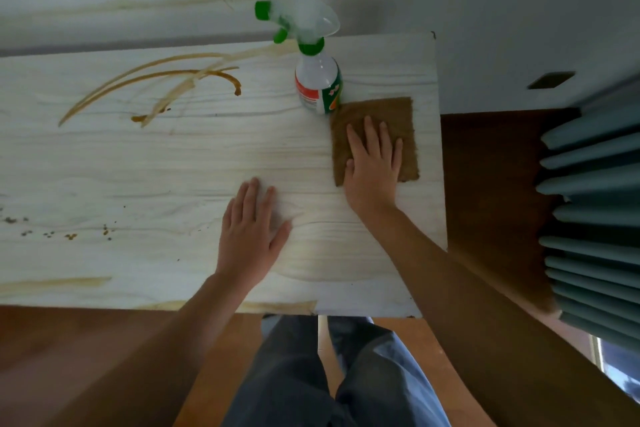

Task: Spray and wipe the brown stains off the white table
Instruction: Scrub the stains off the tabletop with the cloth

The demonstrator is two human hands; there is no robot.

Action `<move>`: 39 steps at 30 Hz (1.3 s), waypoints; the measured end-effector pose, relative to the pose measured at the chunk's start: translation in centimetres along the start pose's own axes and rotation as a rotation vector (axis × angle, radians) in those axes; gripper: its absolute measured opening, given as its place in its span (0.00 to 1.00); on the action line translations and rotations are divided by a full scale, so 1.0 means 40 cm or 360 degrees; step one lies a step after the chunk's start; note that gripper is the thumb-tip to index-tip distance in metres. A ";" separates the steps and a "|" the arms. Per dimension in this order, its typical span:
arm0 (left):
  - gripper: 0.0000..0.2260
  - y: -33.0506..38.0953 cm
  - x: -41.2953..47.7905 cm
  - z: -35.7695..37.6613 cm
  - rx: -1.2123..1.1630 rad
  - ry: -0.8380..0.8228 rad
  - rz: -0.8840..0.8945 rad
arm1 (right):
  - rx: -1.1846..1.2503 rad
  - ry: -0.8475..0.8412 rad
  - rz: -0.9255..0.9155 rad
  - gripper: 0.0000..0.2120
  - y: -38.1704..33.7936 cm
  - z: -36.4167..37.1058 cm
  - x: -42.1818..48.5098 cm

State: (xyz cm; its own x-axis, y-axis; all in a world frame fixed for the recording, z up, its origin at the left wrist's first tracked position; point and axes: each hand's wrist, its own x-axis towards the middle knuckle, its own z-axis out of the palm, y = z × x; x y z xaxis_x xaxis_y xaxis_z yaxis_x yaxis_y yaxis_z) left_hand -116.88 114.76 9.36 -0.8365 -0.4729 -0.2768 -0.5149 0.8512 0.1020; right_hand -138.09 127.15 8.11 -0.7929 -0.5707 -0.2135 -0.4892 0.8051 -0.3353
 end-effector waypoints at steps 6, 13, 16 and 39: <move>0.33 -0.008 0.001 -0.017 -0.0032 -0.0024 0.0028 | -0.0012 -0.0102 -0.0328 0.28 -0.019 0.050 -0.186; 0.32 -0.006 0.002 -0.010 -0.0022 -0.0051 0.0017 | -0.0101 -0.0203 -0.0275 0.29 0.137 0.023 -0.355; 0.32 -0.020 -0.001 -0.008 -0.0006 -0.0033 0.0082 | -0.0107 -0.0190 -0.0220 0.30 0.173 -0.006 -0.316; 0.31 -0.044 -0.014 -0.047 -0.0144 -0.0126 0.0213 | 0.0258 0.0200 0.0664 0.29 0.089 0.086 -0.620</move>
State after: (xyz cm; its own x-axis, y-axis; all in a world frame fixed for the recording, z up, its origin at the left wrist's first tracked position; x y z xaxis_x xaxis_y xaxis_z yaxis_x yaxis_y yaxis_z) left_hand -115.87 113.11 11.12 -0.8831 -0.3345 -0.3291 -0.4180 0.8794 0.2277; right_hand -118.91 143.62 9.07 -0.9527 -0.1716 -0.2510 -0.0642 0.9205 -0.3855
